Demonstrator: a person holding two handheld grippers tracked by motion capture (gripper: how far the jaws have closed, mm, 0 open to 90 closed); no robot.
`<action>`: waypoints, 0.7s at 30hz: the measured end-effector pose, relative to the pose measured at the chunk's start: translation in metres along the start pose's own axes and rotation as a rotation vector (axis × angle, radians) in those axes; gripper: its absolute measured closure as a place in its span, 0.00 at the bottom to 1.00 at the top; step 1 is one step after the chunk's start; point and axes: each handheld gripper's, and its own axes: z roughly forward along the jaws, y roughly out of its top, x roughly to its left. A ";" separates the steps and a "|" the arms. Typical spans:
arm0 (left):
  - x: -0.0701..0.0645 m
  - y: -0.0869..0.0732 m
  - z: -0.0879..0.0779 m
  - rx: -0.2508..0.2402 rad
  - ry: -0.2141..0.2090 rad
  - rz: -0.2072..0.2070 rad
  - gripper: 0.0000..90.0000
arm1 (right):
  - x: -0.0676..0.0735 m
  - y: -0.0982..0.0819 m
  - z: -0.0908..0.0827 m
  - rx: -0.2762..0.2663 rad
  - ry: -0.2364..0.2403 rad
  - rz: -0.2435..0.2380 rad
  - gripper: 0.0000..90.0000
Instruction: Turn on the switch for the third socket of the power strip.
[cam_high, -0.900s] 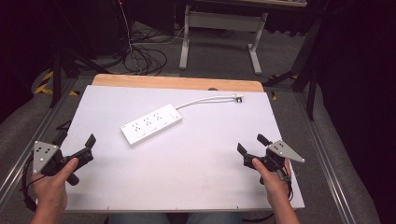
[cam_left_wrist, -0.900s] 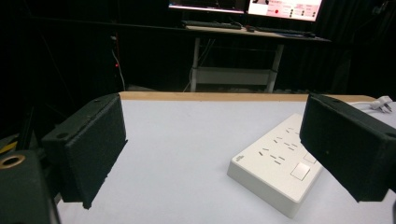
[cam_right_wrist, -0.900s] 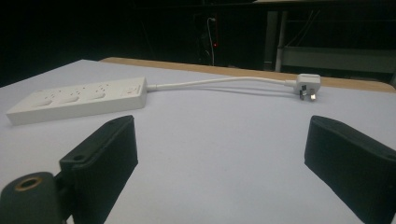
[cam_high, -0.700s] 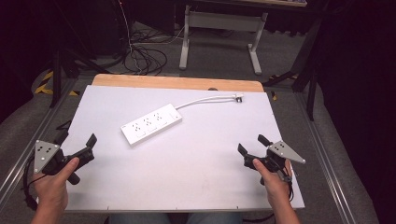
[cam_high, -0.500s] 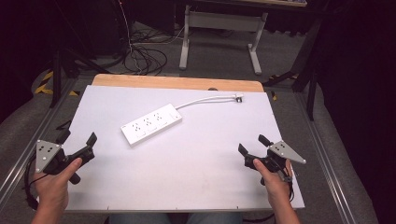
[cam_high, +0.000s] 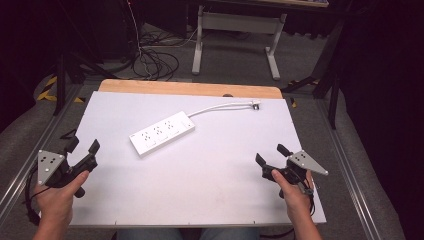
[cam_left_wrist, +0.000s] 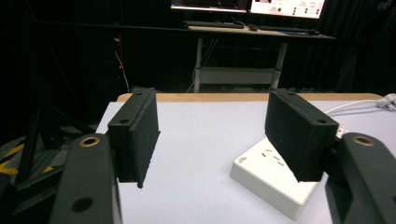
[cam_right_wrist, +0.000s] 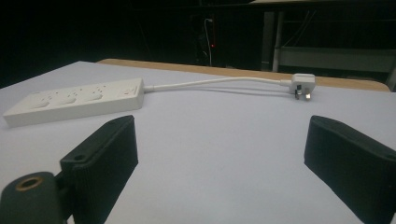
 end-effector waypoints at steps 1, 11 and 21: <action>0.000 0.000 0.000 0.000 0.000 0.001 0.43 | 0.000 0.000 0.000 0.000 0.000 0.000 0.11; 0.001 0.000 0.001 0.032 -0.027 0.016 0.61 | 0.000 -0.001 0.000 0.007 0.004 -0.004 0.12; 0.001 0.000 0.000 0.042 -0.026 0.053 0.79 | 0.000 -0.001 0.000 0.008 0.005 0.002 0.12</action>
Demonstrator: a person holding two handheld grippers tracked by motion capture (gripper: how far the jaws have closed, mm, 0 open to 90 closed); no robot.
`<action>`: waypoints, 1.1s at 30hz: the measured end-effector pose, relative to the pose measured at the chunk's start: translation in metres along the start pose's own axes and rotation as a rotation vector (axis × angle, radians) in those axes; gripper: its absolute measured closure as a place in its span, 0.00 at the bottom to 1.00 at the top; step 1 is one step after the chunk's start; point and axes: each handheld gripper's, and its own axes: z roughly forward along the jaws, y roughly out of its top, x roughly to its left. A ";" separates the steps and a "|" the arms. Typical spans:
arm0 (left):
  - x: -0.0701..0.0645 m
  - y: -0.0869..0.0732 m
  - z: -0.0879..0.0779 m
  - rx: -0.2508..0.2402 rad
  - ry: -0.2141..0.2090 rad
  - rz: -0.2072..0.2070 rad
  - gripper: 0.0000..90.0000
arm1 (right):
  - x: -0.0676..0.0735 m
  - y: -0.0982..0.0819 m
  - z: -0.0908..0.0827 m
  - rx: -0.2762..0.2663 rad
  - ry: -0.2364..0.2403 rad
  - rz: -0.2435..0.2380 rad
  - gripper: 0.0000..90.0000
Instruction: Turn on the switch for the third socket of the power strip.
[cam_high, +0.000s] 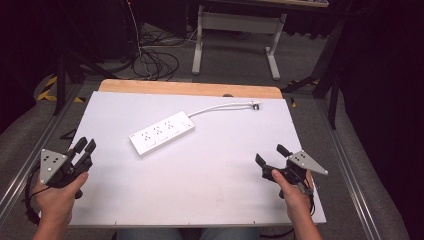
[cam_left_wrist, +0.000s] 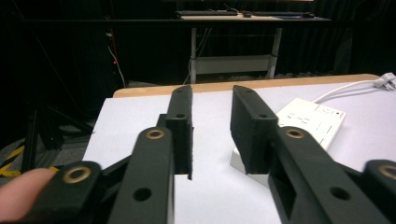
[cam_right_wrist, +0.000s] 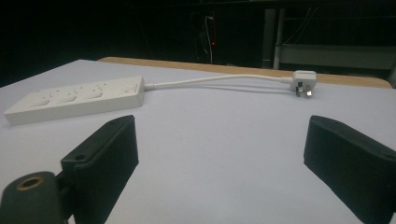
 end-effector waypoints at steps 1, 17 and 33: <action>0.000 0.000 0.000 -0.001 0.002 0.001 0.79 | 0.000 0.000 0.000 0.000 0.000 0.000 0.12; 0.003 0.000 -0.001 0.004 0.018 0.014 0.94 | 0.000 0.000 0.000 0.001 0.005 0.004 0.12; 0.005 0.001 0.000 0.005 0.008 0.018 1.00 | -0.001 0.000 -0.001 0.003 0.006 0.006 0.12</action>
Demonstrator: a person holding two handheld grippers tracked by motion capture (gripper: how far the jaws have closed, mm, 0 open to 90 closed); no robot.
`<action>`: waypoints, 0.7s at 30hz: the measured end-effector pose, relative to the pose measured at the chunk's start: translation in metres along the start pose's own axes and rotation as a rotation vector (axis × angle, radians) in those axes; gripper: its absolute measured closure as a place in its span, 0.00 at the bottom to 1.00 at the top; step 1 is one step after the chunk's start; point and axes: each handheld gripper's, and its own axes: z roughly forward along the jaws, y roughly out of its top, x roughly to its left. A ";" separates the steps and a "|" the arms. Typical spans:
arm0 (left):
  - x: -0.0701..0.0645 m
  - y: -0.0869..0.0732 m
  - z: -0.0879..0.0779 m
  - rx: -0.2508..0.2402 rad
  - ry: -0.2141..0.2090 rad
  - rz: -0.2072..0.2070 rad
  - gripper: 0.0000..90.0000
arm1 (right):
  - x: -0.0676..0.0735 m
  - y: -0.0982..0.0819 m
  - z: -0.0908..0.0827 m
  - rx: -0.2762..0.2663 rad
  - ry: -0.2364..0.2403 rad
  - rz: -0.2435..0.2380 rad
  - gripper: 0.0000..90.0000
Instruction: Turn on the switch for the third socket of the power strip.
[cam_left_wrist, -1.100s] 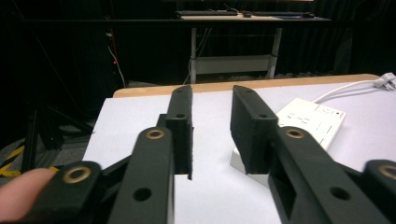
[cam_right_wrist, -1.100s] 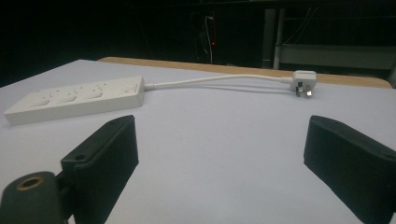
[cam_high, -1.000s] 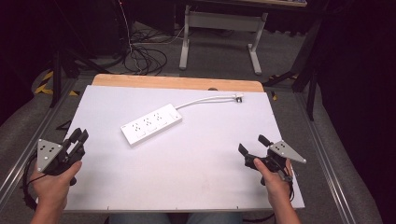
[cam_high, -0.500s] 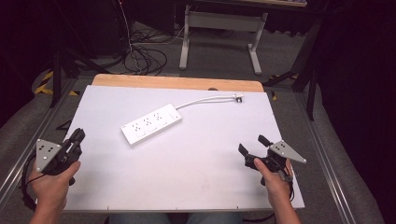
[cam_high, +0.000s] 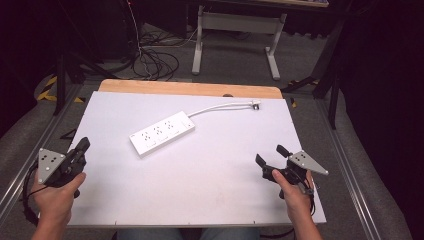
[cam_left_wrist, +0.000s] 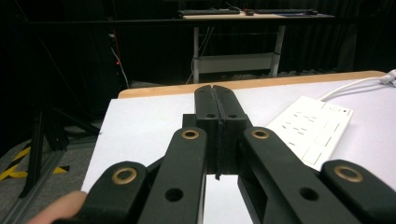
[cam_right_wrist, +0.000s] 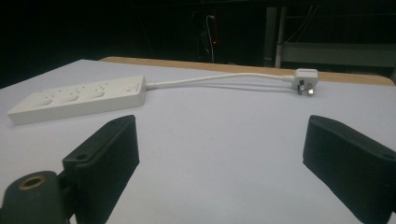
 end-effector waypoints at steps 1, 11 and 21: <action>0.000 0.000 0.001 -0.001 -0.001 -0.001 1.00 | 0.000 0.000 0.000 0.001 0.000 0.000 0.12; 0.000 0.000 0.006 0.016 -0.012 -0.008 1.00 | 0.000 0.000 0.000 0.002 0.002 0.000 0.13; -0.004 0.001 0.010 0.024 -0.033 0.002 1.00 | 0.000 -0.001 0.000 0.003 0.001 0.000 0.13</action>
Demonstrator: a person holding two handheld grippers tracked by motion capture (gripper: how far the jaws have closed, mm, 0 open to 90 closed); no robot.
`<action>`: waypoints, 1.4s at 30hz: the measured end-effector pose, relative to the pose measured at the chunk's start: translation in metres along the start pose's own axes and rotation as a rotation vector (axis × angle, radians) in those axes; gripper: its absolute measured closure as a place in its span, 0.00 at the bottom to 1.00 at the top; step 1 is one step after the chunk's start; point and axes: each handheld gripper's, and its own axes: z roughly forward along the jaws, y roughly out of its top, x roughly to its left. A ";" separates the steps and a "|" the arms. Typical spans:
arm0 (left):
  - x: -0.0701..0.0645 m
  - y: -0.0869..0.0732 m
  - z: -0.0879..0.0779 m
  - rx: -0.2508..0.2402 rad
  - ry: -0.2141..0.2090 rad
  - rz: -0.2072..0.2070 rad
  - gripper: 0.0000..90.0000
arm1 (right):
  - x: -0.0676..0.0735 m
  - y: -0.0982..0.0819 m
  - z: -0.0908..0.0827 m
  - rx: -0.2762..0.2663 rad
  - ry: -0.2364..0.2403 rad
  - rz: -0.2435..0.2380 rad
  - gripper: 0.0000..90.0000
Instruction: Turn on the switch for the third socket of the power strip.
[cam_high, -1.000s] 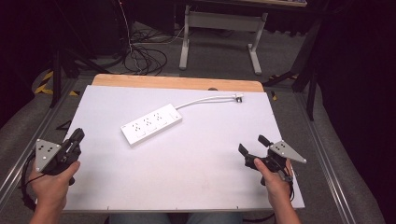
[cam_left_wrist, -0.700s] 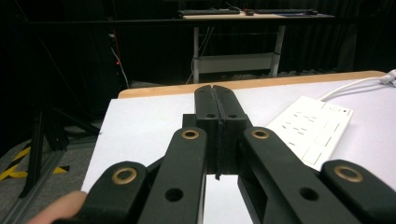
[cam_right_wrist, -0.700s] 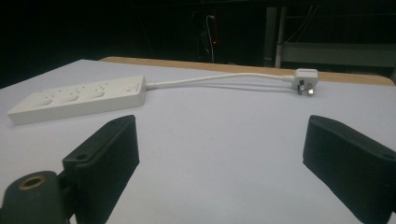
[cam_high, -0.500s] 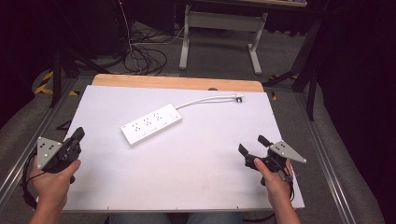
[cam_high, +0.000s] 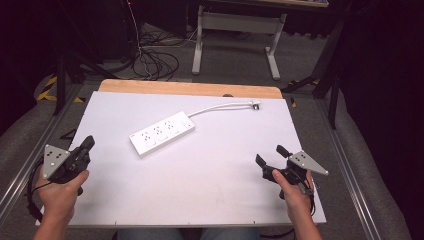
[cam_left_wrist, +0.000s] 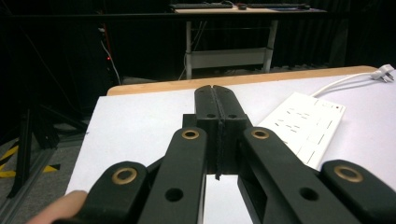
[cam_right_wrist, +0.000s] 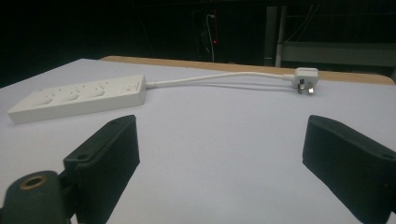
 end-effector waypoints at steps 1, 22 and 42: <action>-0.001 0.000 0.001 -0.001 -0.009 -0.002 1.00 | 0.000 0.000 0.000 0.000 -0.001 0.001 0.13; -0.009 0.001 0.009 0.014 -0.048 0.035 1.00 | 0.000 -0.001 -0.002 0.004 -0.005 0.001 0.13; -0.017 0.002 0.017 0.006 -0.086 0.046 1.00 | 0.000 -0.002 -0.004 0.007 -0.015 -0.002 0.13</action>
